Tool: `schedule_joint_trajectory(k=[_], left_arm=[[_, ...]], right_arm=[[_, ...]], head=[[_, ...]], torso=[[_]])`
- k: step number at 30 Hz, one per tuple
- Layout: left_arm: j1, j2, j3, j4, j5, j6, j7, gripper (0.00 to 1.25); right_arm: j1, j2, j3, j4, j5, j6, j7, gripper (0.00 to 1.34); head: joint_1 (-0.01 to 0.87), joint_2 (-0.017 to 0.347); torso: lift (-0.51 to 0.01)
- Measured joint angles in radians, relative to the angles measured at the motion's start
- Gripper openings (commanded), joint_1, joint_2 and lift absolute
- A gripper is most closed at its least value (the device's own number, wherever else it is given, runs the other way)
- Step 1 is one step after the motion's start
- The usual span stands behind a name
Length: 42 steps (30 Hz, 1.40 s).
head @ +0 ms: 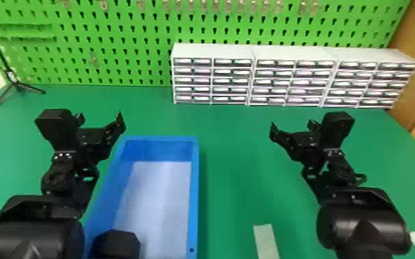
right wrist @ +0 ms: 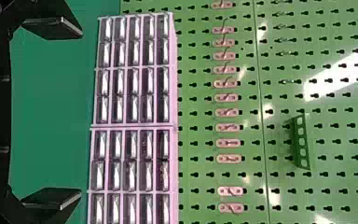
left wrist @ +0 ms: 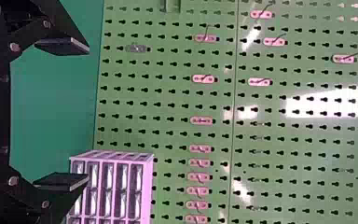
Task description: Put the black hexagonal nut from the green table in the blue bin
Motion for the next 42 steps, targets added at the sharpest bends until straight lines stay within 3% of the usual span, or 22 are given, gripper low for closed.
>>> schedule_joint_trajectory(k=[42], left_arm=[[0.002, 0.0, -0.007, 0.002, 0.0, 0.0, 0.002, 0.95]], right_arm=[[0.014, -0.001, 0.0, 0.0, 0.0, 0.002, -0.003, 1.23]], head=[[0.683, 0.028]], torso=[[-0.096]])
